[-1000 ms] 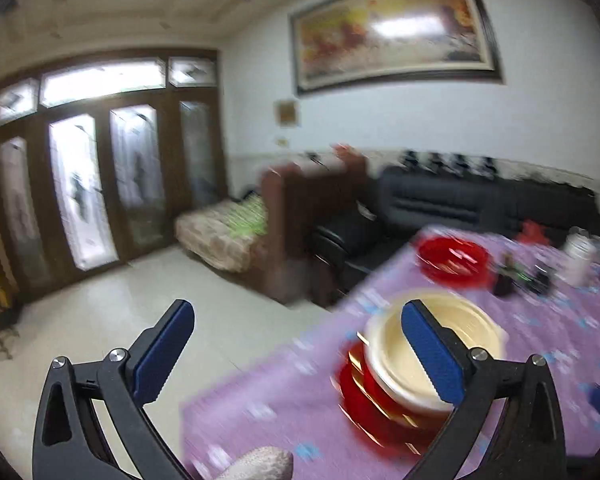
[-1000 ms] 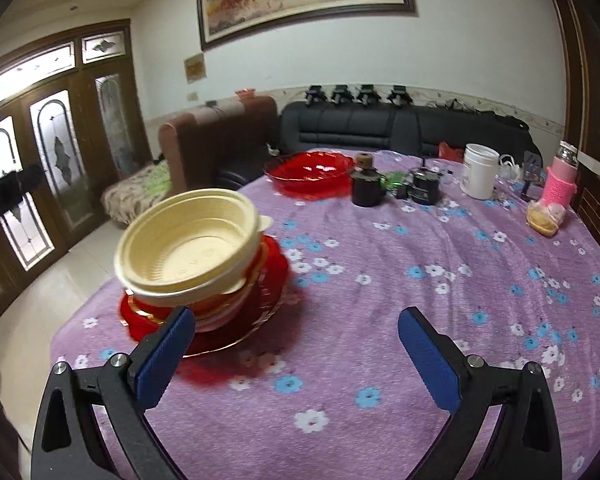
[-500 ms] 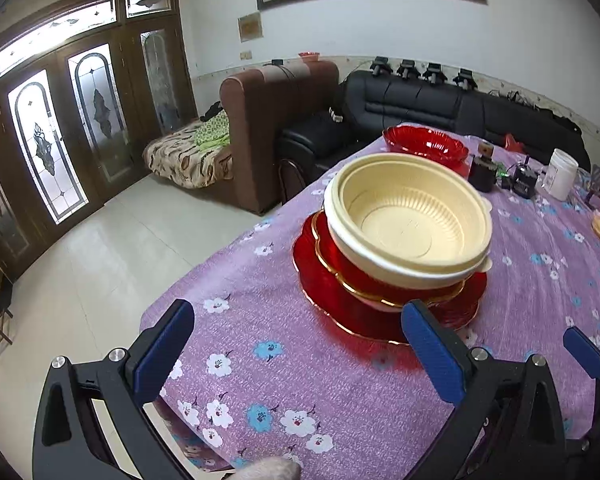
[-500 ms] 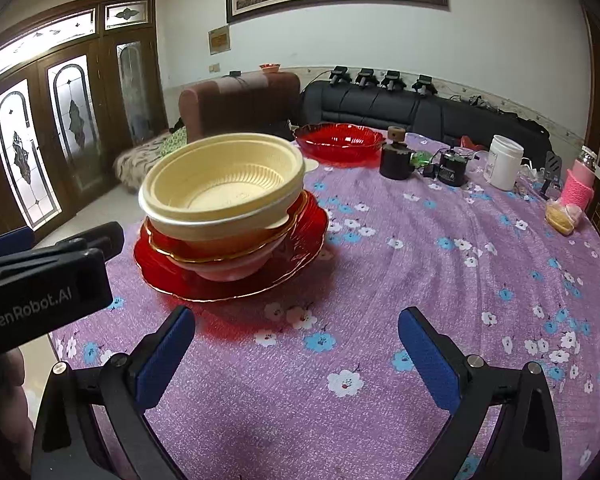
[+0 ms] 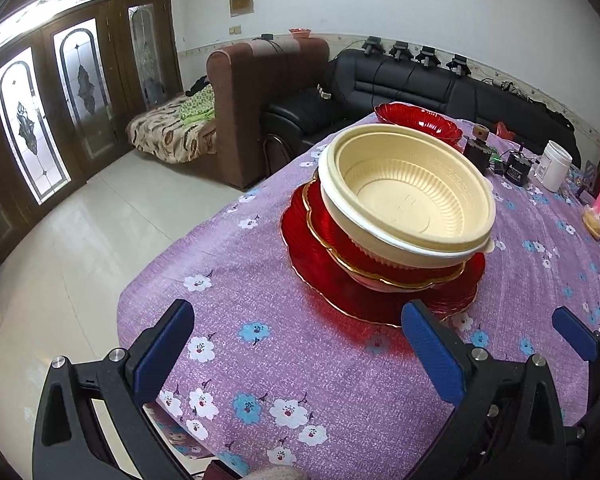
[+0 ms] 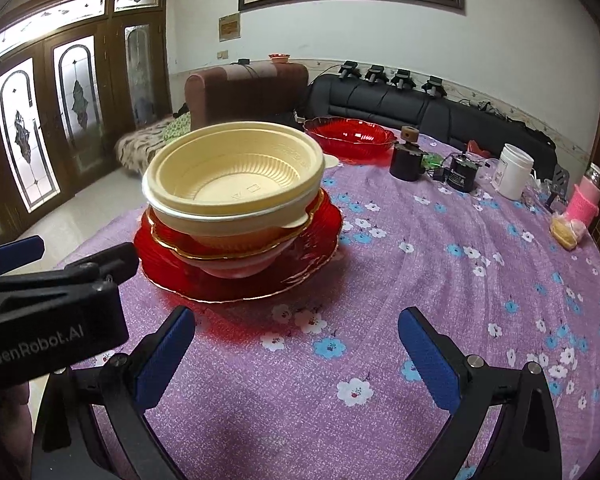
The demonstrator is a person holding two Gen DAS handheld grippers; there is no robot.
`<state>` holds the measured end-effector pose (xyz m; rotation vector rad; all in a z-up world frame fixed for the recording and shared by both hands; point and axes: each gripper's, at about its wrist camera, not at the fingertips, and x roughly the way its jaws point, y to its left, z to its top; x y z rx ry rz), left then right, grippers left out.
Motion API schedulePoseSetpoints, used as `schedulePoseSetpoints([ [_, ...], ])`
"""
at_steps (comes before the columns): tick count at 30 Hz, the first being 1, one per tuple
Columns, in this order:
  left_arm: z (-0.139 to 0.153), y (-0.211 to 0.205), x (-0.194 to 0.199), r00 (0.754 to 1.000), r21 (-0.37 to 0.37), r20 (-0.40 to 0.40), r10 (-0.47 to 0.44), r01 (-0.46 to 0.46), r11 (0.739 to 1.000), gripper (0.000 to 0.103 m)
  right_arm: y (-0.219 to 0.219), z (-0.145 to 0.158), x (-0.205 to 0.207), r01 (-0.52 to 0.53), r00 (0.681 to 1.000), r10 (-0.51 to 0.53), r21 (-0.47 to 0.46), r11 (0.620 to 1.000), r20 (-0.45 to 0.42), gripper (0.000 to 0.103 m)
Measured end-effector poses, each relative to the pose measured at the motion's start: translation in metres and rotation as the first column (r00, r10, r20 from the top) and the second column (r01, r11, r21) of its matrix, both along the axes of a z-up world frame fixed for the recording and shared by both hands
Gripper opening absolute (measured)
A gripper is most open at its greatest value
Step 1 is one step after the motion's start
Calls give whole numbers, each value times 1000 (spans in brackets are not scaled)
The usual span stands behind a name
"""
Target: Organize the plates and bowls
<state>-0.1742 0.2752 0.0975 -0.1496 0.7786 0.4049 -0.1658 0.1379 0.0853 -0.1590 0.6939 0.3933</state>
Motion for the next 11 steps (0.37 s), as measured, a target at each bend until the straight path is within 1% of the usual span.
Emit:
schedulePoseSetpoints([
  [6,2,6,1,1000,4,12,8,-8,1000,103,7,-2,0,-19,1000,19,-7,1000,-9,103],
  [9,5,8,2,1000,6,16,17,-17,1000,103,12,-3,-1,-58,998,58,-16,998,-23,103],
  [11,7,9,4,1000,-4,14,20,-20,1000,103,13,-1,-4,-67,998,67,-24,997,-11,103],
])
